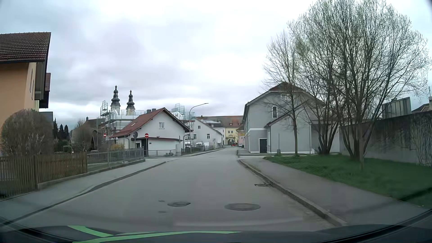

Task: Follow the waypoints while adhering to traffic rules and regulations

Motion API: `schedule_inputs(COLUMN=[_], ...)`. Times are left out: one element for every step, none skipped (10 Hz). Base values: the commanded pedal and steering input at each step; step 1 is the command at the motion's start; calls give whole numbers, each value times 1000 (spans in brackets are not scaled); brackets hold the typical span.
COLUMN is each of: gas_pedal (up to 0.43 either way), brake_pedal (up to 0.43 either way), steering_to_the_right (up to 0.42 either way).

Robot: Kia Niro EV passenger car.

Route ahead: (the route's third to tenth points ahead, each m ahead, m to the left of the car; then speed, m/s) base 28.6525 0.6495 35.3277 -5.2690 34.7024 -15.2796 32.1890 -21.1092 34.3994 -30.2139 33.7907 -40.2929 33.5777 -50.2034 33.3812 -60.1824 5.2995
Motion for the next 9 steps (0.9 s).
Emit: schedule_inputs(gas_pedal=[8,0,0,0,0,0,0,0,0], brake_pedal=[0,0,0,0,0,0,0,0,0], steering_to_the_right=[-6,-6,-6,-6,-6,-6,-5,-6,-5])
